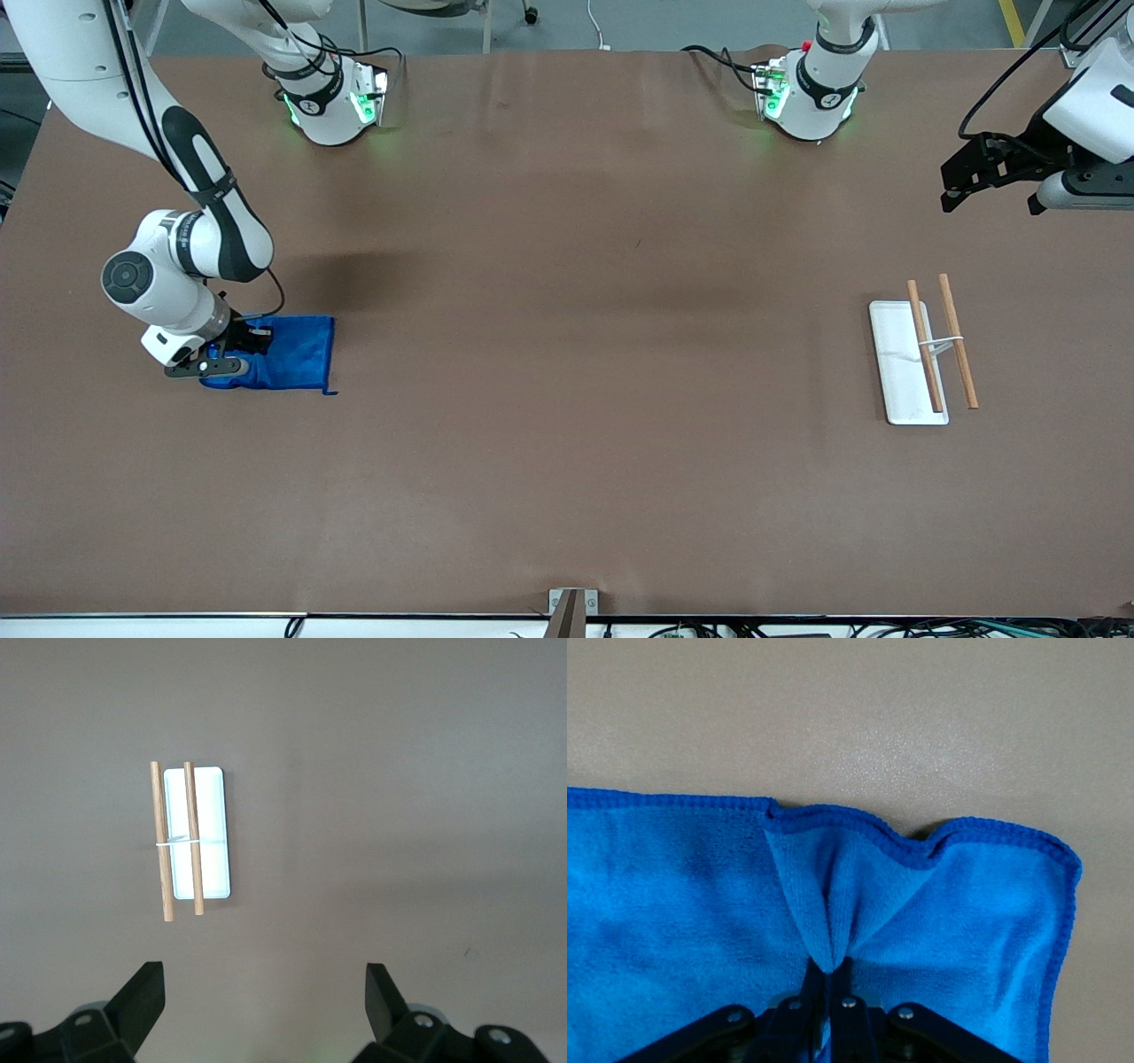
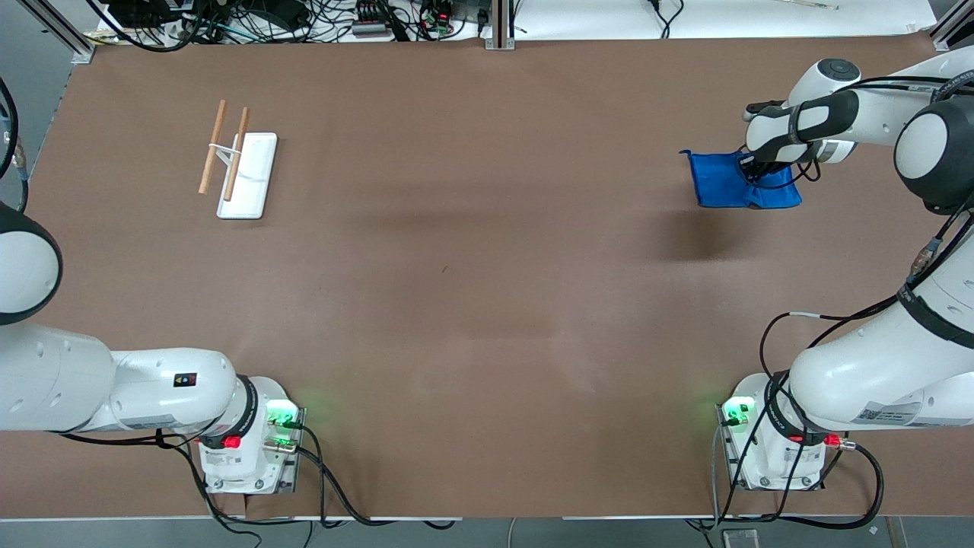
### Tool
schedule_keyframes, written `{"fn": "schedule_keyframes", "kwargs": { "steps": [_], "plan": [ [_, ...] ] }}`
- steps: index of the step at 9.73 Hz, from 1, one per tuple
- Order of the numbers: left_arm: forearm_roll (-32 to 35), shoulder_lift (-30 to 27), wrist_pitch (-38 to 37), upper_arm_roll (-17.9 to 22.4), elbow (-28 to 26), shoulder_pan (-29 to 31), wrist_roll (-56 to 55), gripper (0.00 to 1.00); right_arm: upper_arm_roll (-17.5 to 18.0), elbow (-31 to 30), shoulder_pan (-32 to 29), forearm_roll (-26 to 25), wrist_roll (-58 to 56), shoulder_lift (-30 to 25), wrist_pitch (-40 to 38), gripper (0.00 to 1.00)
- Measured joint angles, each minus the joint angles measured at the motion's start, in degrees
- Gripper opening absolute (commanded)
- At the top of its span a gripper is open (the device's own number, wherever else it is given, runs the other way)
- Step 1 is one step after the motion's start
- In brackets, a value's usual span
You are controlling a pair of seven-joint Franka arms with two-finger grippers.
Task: Right arm passes towel to left arm to hang
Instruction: 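Grasp and lift the blue towel with the right gripper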
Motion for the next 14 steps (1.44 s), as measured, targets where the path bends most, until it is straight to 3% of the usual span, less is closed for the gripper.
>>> {"fn": "schedule_keyframes", "kwargs": {
  "steps": [2,5,7,9,11,14],
  "plan": [
    [0.0,0.0,0.0,0.0,0.0,0.0,0.0,1.00,0.4,2.9,0.6,0.0,1.6,-0.7,-8.0,0.00],
    [0.0,0.0,0.0,0.0,0.0,0.0,0.0,1.00,2.0,12.4,1.8,0.1,4.2,-6.1,-26.8,0.00],
    [0.0,0.0,0.0,0.0,0.0,0.0,0.0,1.00,7.5,18.2,2.2,0.3,12.8,-8.7,-36.0,0.00],
    [0.0,0.0,0.0,0.0,0.0,0.0,0.0,1.00,15.9,21.0,2.9,0.6,19.6,-8.9,-36.9,0.00],
    [0.0,0.0,0.0,0.0,0.1,0.0,0.0,1.00,22.3,23.1,3.7,9.2,21.3,-8.7,-34.9,0.00],
    [0.0,0.2,0.4,0.0,0.1,0.0,0.0,1.00,25.4,24.3,10.5,22.3,27.2,-8.2,-23.6,0.00]
  ]
}}
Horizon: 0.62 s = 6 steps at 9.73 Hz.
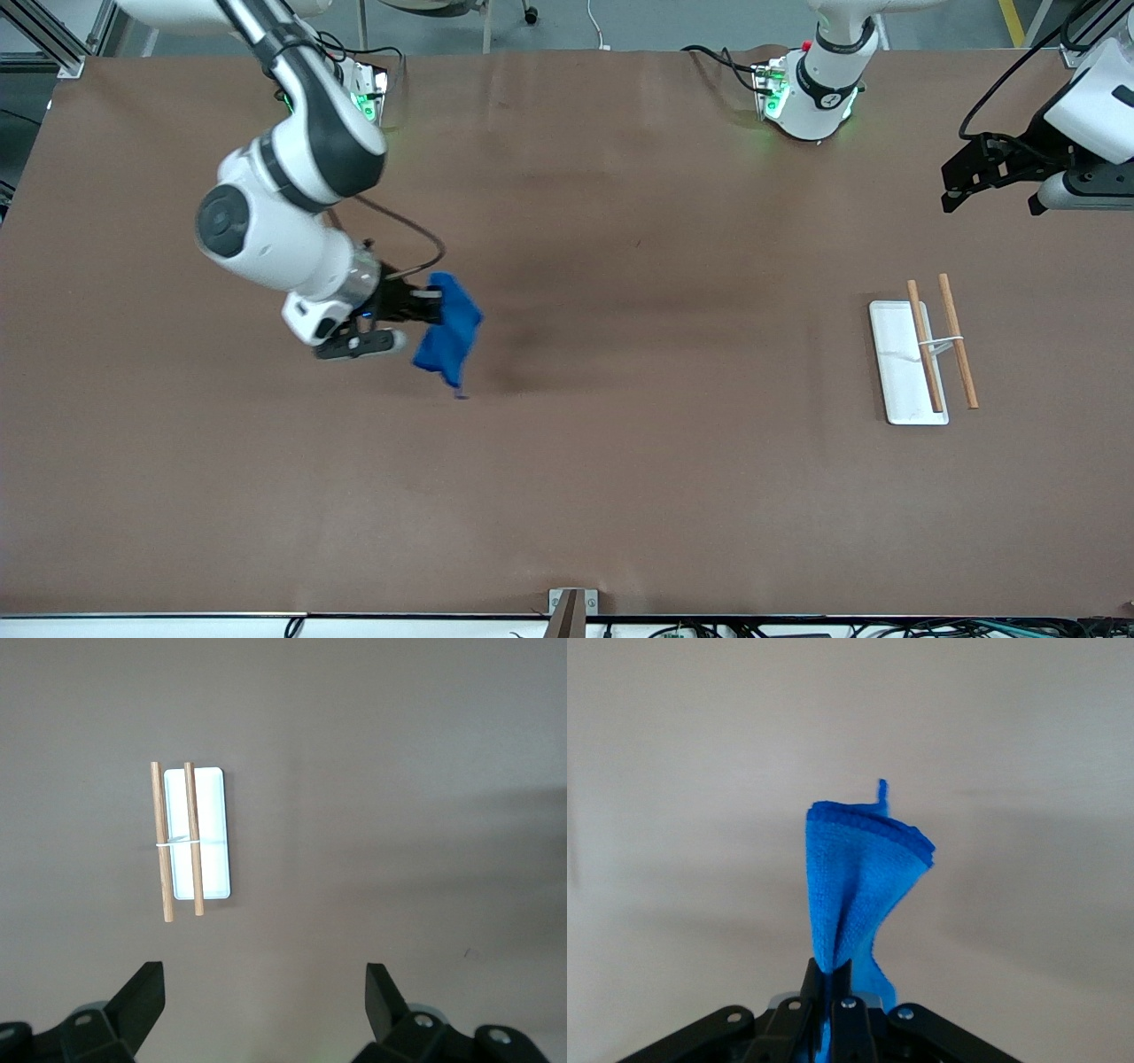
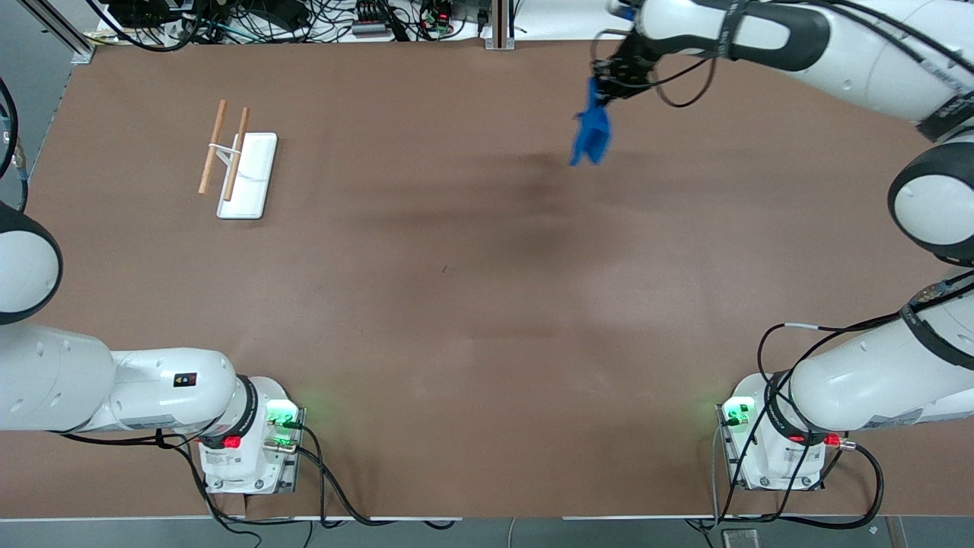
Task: Right arm passes towel to left arm to hang
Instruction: 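Grasp and lift the blue towel with the right gripper, then carry the towel toward the left gripper while the left gripper approaches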
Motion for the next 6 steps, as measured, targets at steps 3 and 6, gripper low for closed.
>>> {"fn": "schedule_keyframes", "kwargs": {
  "steps": [3,6],
  "plan": [
    [-5.7,3.6,7.5,-1.1,-0.3,-2.1,0.2,1.00,4.4,0.2,2.2,15.6,1.1,0.3,8.1,0.00],
    [-13.4,12.8,20.2,-1.6,-1.6,-8.6,0.2,1.00,10.0,0.7,2.2,30.4,1.1,0.4,14.3,0.00]
  ]
}}
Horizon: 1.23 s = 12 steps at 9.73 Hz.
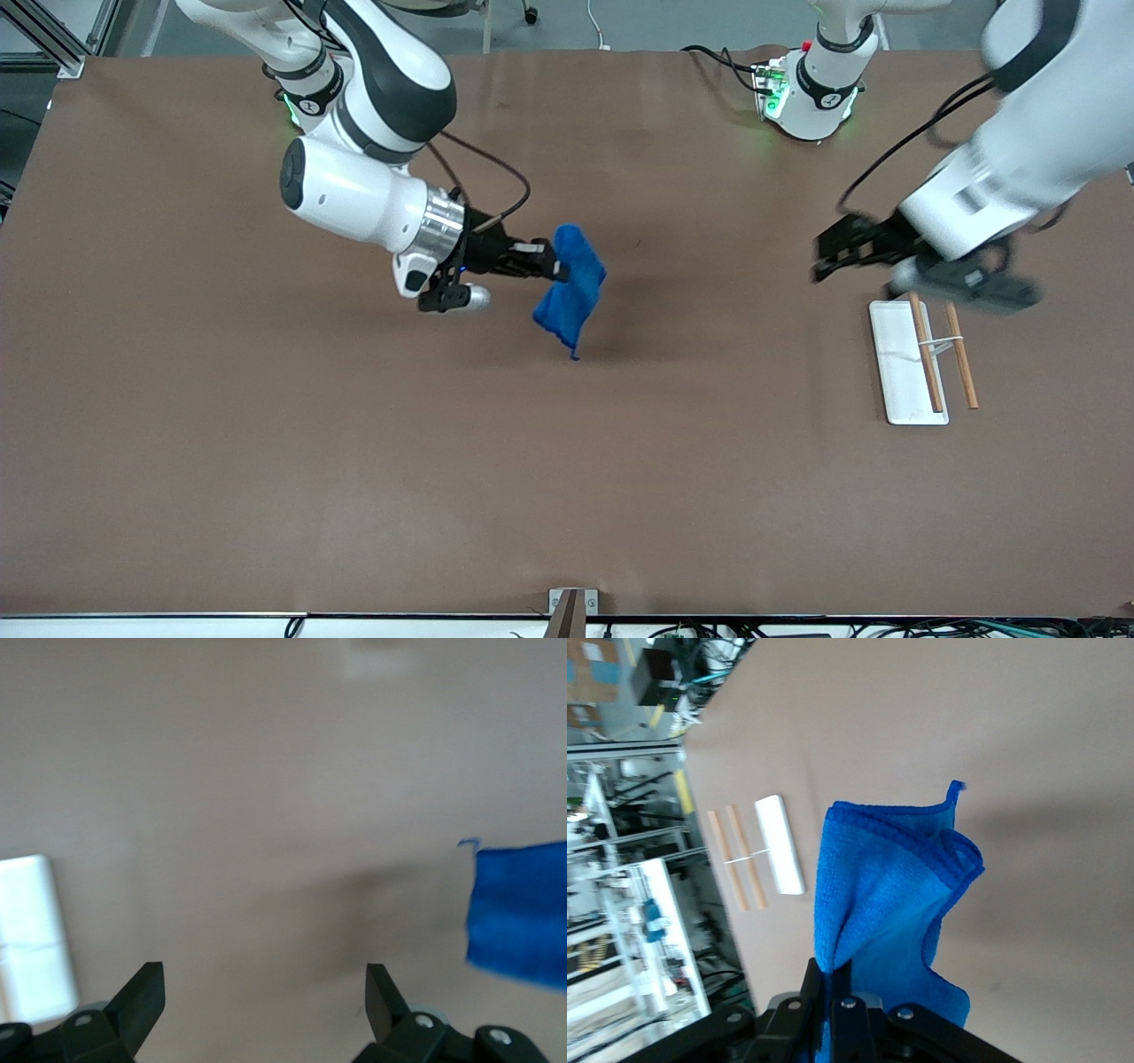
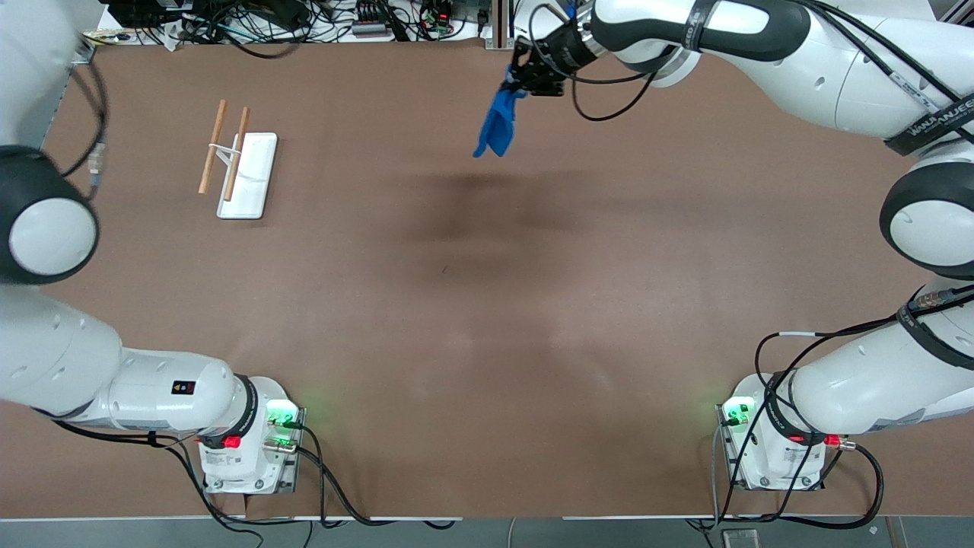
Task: Right arm passes towel to left arm to hang
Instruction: 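Carry the towel toward the left gripper while the left gripper approaches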
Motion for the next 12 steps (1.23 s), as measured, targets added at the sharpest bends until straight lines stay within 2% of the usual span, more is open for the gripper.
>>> {"fn": "schedule_keyframes", "kwargs": {
  "steps": [1,3,6,9,12],
  "plan": [
    [-3.4,2.7,4.3,-0.1,-1.1,-1.8,0.0,1.00,1.8,0.5,0.0,4.5,0.0,0.0,1.5,0.00],
    [-14.7,6.9,7.3,-1.0,-2.4,-2.8,0.6,1.00,3.9,2.8,0.0,10.5,0.0,0.7,1.7,0.00],
    [-35.3,10.0,6.7,-1.0,-6.5,-2.1,4.0,1.00,5.1,5.5,0.1,14.3,-0.1,1.9,1.7,0.00],
    [-49.6,10.0,-2.7,-1.0,-10.3,0.0,4.2,1.00,5.6,6.9,0.4,16.5,-0.1,2.4,1.7,0.00],
    [-58.2,10.1,-15.6,-1.0,-13.3,6.6,5.0,1.00,5.6,6.9,0.4,16.7,-0.1,2.6,1.8,0.00]
  ]
}}
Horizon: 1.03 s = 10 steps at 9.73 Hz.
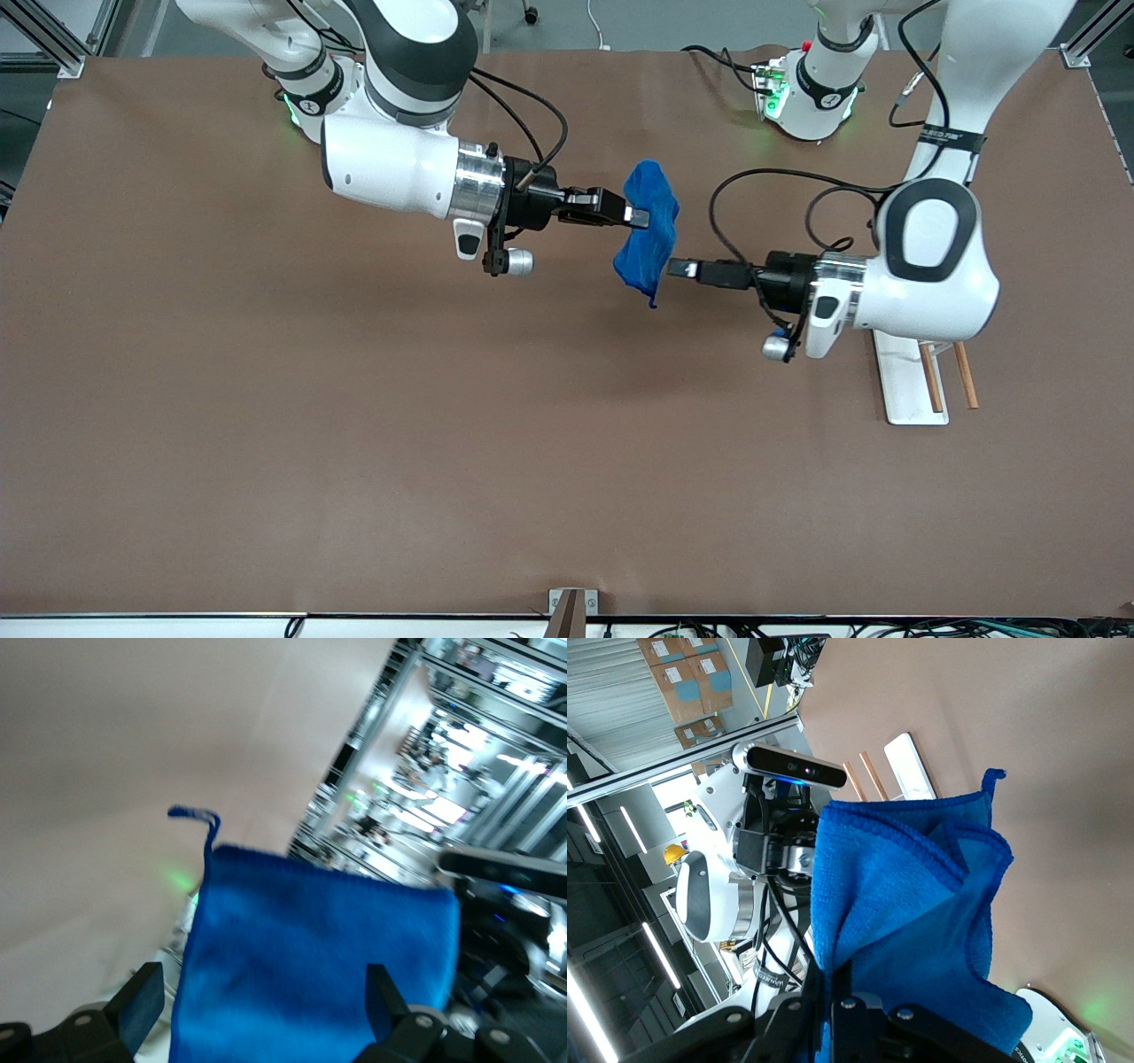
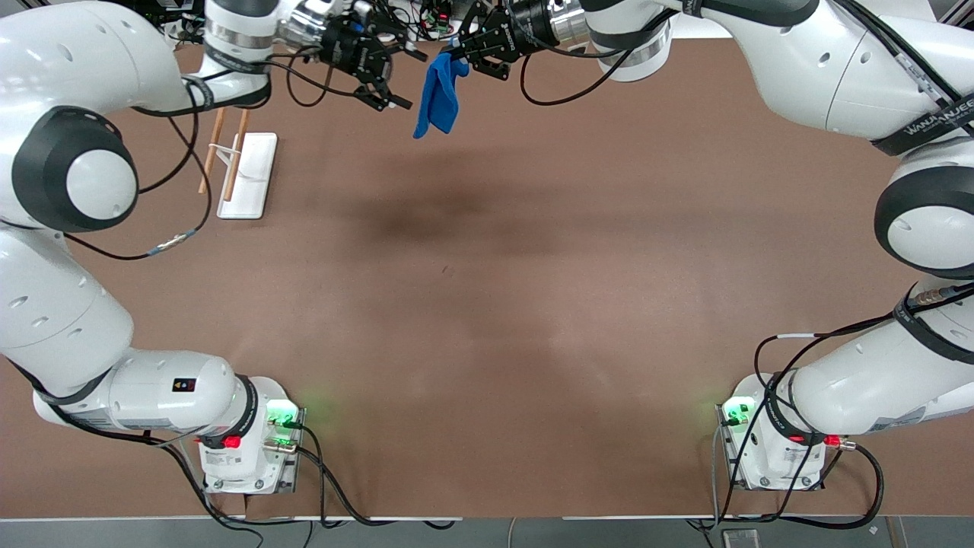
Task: Right arm passes towel to left arm to hang
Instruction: 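Carry the towel toward the left gripper while the left gripper approaches, then grasp the towel with the left gripper beside the right gripper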
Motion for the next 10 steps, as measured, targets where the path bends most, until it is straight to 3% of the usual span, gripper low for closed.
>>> {"fn": "schedule_keyframes", "kwargs": {
  "steps": [4,7,10],
  "plan": [
    [-10.5,4.8,-7.9,-0.1,-7.4,3.6,19.6,1.00,0.1,0.0,0.2,0.1,0.0,0.0,0.5,0.00],
    [-16.7,7.3,-9.3,-0.6,-9.4,3.2,26.3,0.99,0.1,0.4,0.6,3.0,0.0,0.0,1.0,0.00],
    [-18.1,7.9,-9.3,-1.8,-10.0,3.1,29.3,0.86,0.1,2.1,0.6,3.9,0.0,0.0,1.0,0.00]
  ]
}}
